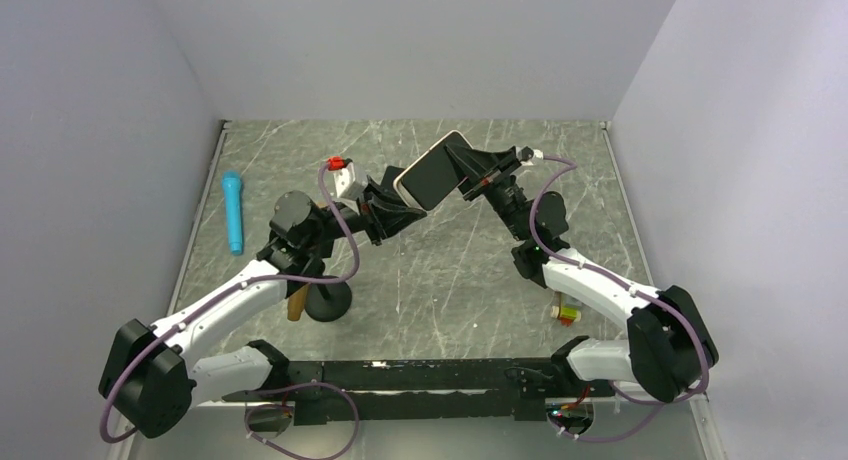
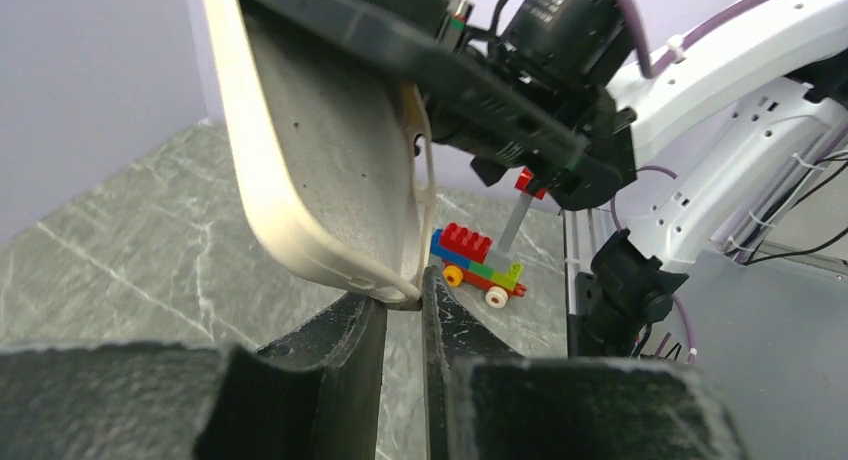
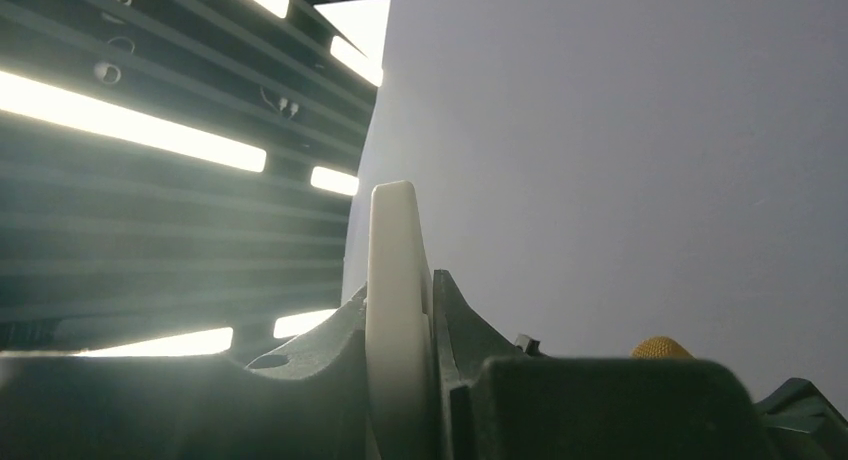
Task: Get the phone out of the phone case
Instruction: Remove the phone case from the phone.
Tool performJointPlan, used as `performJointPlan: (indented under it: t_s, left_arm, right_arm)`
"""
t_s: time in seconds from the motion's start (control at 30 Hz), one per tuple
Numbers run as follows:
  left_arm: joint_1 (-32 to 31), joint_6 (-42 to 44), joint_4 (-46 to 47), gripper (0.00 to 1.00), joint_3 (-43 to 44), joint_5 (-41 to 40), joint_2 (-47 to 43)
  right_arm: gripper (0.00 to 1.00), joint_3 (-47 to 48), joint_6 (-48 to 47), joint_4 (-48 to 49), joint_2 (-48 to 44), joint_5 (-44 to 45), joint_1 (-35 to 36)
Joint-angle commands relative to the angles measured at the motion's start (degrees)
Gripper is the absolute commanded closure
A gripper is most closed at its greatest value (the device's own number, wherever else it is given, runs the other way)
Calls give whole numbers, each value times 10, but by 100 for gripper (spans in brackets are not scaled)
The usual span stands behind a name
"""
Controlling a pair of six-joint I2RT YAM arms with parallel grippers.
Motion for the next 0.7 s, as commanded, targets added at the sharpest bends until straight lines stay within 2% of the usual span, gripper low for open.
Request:
performJointPlan:
  t_s: [0.0, 0.1, 0.17, 0.2, 0.33, 0.47, 0.57, 0.67]
  left_arm:
    - [32, 44, -50, 100, 19, -111, 30]
    - [29, 32, -77, 100, 35, -128, 31]
    - [25, 26, -131, 100, 59, -127, 31]
    - [23, 17, -160, 97, 72, -126, 28]
    - [19, -23, -237, 58, 86, -85, -2]
    - [19, -66, -257, 44, 50, -3, -65]
    - [20, -44, -358, 40, 73, 54, -97]
    - [20, 3, -484, 27, 124, 105, -107]
  right_arm:
    - [100, 16, 85, 82, -38, -76, 24]
    - [100, 14, 64, 60, -52, -74, 20]
    - [100, 15, 44, 56, -56, -73, 14]
    - [100, 14, 39, 64, -53, -73, 9]
    - [100, 26, -23, 67, -48, -112, -29]
    - [100, 18, -95, 36, -72, -140, -70]
    - [100, 29, -143, 1, -83, -178, -94]
    - [100, 62, -205, -76, -83, -221, -106]
